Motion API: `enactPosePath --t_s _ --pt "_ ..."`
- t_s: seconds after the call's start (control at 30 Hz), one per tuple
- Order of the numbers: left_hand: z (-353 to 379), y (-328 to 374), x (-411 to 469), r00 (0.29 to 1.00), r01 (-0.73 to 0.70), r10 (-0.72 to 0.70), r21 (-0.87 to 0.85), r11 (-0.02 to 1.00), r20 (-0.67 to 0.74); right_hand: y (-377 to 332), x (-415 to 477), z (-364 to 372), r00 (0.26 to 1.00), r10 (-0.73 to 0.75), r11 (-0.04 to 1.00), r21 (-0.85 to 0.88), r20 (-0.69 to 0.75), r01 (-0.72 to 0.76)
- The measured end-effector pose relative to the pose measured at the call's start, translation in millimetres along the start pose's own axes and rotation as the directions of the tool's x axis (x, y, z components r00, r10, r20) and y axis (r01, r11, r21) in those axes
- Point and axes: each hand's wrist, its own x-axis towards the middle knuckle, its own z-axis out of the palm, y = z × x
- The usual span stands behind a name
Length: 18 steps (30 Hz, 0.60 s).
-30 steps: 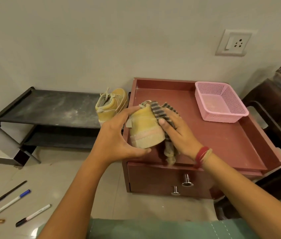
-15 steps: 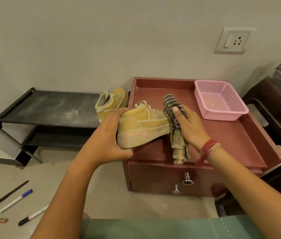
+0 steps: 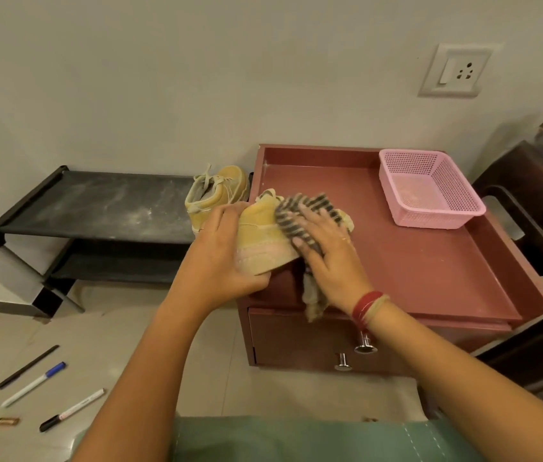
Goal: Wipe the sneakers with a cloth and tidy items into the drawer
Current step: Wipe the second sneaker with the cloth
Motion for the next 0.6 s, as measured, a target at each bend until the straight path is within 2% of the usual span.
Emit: enactPosePath --t_s 0.03,0.07,0.13,0.2,0.27,0.33,0.4,0.47,0.5,0.6 --pt "0 0 0 1.000 0.006 -0.007 0.011 1.000 0.003 0 2 -1 0.995 0.094 0.996 -0.007 -0.036 -0.094" --pt "0 0 0 1.000 0.002 -0.003 0.016 1.000 0.007 -3 -1 0 0.993 0.112 0.994 0.010 -0.029 -0.112" --pt "1 -2 0 1.000 -0.010 0.009 0.012 1.000 0.017 -11 -12 5 0.997 -0.025 0.995 0.096 0.067 0.018" --pt "0 -3 0 1.000 -0.002 0.002 -0.007 1.000 0.020 -6 -19 1 0.982 -0.132 0.989 0.090 0.133 0.120" --pt "-1 -3 1 1.000 0.013 -0.012 -0.028 1.000 0.009 16 -7 -12 0.999 0.009 1.000 -0.002 0.048 -0.009" --pt "-2 -3 2 1.000 0.011 -0.011 -0.028 1.000 0.007 25 -1 -21 0.984 0.177 0.984 -0.007 0.003 -0.177" --pt "-3 -3 3 1.000 0.002 -0.001 -0.017 1.000 0.009 18 -5 -17 0.996 0.066 0.995 0.072 0.066 -0.071" --pt "-3 -3 3 1.000 0.000 0.000 -0.022 1.000 0.009 15 -12 -11 0.990 -0.058 0.996 0.069 0.129 0.050" --pt "-3 -3 3 1.000 0.007 -0.007 -0.031 1.000 0.008 19 -9 -13 0.992 -0.025 0.999 0.042 0.122 0.020" --pt "-3 -2 3 1.000 0.013 -0.013 -0.036 0.999 0.009 35 4 -28 0.976 0.217 0.976 -0.021 0.002 -0.217"
